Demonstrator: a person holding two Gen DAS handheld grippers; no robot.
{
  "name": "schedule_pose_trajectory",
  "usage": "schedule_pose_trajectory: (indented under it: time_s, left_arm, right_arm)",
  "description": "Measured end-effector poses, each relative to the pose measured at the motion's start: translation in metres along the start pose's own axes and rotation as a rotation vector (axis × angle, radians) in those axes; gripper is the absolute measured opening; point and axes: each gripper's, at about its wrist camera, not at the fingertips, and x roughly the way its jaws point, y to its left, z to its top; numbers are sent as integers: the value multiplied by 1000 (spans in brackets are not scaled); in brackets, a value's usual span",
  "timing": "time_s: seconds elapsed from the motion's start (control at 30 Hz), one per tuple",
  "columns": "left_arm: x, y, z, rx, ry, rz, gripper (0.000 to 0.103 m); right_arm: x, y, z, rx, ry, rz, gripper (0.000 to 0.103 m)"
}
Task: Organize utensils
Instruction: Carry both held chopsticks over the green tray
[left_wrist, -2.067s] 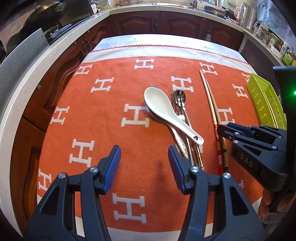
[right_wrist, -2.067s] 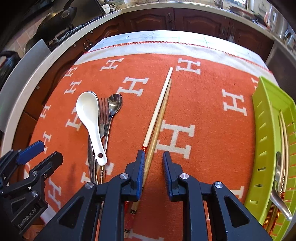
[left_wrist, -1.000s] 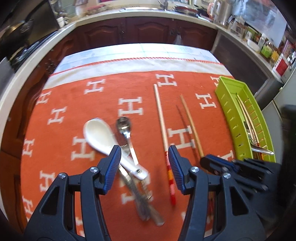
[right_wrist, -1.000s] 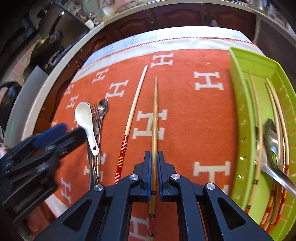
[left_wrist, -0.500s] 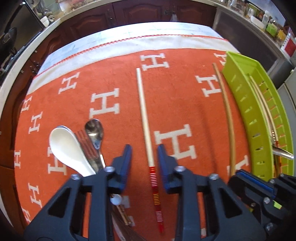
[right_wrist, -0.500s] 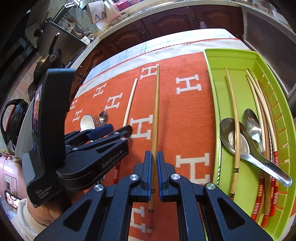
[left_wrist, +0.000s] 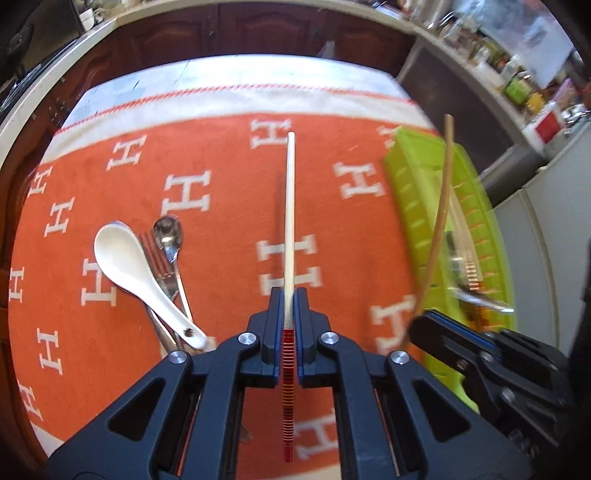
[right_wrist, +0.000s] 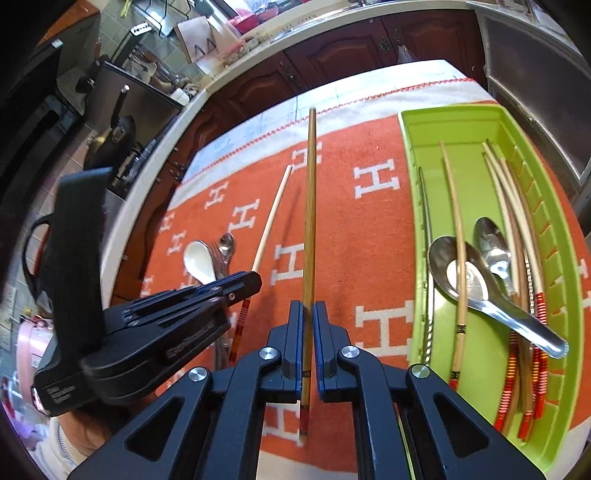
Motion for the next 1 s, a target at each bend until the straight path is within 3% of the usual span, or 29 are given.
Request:
schedule_pose_trajectory:
  time_s: [0.23,0.37,0.5,0.67,0.77,0.83,0.87,0.9,1.0]
  left_arm:
    - [-49,-44,6,76,-78,-106,3]
    - [-50,-64,7,102,-87,-102,3]
    - [-45,-61,4,75,-71,-91,3]
    - [-47,-32,2,25,-91,-63,3]
    - [-53,-15,1,-10,-110,-42,3]
    - [-56,-3,-1,-32,-119,-27,3]
    - [-57,3,-1,-42,-122,-23,3]
    - [-58,8,-2,-51,-124,-19,3]
    - [-60,22,-4,-79,-130,-10,3]
  right_arm:
    - [-62,-17,10,41,-92,59,0]
    - [-91,-25,12,37,-140,46,0]
    - [-92,-28,12,34,-110,52,0]
    - [-54,-15,5,17,-19,54,3]
    - [-22,-7,3,7,23,27,10]
    - [-1,-2,1,2,43,7,30]
    - [6,-1,1,0,47,-6,36]
    - [13,1,0,-3,45,-20,40]
    - [39,11,1,-48,54,-92,41]
